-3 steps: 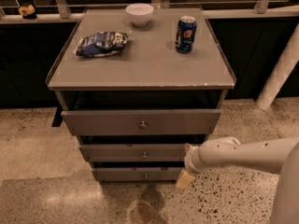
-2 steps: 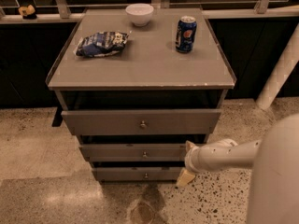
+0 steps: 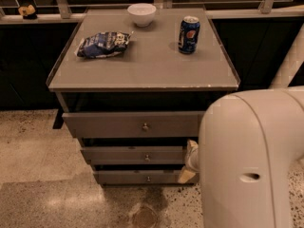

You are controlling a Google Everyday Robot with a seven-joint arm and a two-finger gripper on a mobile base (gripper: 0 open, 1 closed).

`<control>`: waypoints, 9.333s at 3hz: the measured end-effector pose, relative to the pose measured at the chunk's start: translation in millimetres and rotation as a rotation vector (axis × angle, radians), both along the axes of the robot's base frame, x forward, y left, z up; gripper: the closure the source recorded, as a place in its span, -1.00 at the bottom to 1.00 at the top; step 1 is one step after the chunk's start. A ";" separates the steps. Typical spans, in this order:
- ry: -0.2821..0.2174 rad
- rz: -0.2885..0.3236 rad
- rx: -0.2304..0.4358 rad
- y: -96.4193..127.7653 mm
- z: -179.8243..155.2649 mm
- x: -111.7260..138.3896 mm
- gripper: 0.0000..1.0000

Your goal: Open middle drawer

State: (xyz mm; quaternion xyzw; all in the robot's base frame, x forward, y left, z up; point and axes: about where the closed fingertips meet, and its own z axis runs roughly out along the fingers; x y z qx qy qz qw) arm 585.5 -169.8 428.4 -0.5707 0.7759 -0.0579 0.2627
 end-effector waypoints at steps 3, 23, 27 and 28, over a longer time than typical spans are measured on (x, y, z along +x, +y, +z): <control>0.138 -0.039 0.025 3.9 -55.3 14.4 -1.00; 0.110 -0.162 -0.029 -23.0 31.6 -88.4 -0.22; 0.089 -0.160 -0.049 -24.0 24.0 -79.8 -1.00; 0.041 -0.130 -0.070 -19.8 10.8 -62.5 -1.00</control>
Offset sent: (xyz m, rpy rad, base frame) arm 0.0195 -0.0136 -0.0929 0.0489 0.2598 -0.0704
